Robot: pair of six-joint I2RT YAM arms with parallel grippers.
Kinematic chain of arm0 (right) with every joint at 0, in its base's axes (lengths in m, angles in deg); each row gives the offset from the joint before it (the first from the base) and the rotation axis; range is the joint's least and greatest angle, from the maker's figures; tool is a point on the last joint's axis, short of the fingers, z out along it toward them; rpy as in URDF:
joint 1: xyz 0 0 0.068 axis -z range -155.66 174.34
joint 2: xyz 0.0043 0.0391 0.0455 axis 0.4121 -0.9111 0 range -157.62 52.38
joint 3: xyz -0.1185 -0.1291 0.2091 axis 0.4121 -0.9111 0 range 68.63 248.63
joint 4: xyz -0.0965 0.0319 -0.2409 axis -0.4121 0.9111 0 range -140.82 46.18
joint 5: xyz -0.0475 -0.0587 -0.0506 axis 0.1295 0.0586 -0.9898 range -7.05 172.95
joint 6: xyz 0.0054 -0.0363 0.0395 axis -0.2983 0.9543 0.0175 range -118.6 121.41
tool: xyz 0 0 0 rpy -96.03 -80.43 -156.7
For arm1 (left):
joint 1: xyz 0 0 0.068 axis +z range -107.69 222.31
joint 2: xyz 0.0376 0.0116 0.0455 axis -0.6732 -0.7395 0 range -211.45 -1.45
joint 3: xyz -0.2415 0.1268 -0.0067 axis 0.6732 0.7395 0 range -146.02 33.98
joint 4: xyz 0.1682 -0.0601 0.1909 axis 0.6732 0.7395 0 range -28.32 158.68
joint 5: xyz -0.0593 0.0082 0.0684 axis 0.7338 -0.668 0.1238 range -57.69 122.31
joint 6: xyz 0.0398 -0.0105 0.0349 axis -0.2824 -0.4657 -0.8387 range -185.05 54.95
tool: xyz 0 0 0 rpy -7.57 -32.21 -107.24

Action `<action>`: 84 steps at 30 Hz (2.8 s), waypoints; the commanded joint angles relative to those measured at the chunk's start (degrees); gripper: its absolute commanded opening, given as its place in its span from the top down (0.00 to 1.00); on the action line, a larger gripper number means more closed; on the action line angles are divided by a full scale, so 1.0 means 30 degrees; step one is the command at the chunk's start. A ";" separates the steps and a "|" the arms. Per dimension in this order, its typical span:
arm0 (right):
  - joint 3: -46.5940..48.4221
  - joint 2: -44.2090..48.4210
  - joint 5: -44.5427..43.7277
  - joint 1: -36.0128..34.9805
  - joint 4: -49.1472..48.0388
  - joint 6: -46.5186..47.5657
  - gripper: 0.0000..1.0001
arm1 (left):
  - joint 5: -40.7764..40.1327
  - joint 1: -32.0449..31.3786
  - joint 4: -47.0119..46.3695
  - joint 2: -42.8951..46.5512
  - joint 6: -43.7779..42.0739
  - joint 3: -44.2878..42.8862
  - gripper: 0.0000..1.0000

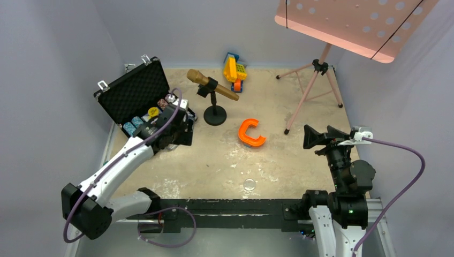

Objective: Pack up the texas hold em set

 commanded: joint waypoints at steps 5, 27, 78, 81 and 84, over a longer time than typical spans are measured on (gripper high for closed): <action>0.0036 -0.0039 -0.0013 -0.0110 -0.0427 0.0274 0.10 | -0.2142 -0.7105 0.0263 0.1113 0.6483 0.1903 0.18; 0.0249 0.0067 0.0097 -0.0139 -0.0154 0.0275 0.10 | 0.1210 -1.6875 -0.2803 -1.3443 0.8384 -0.7195 0.12; 0.0215 0.0107 -0.0061 -0.0168 -0.0066 0.0231 0.10 | 0.0563 -1.6078 -0.1623 -1.6095 0.7914 -0.7386 0.62; 0.0215 0.0107 -0.0072 -0.0167 -0.0027 0.0228 0.10 | 0.0539 -1.5844 -0.1866 -1.5335 0.7789 -0.6942 0.66; 0.0215 0.0129 -0.0072 -0.0168 -0.0052 0.0233 0.09 | 0.0702 -1.5361 -0.2161 -1.4296 0.7691 -0.6028 0.69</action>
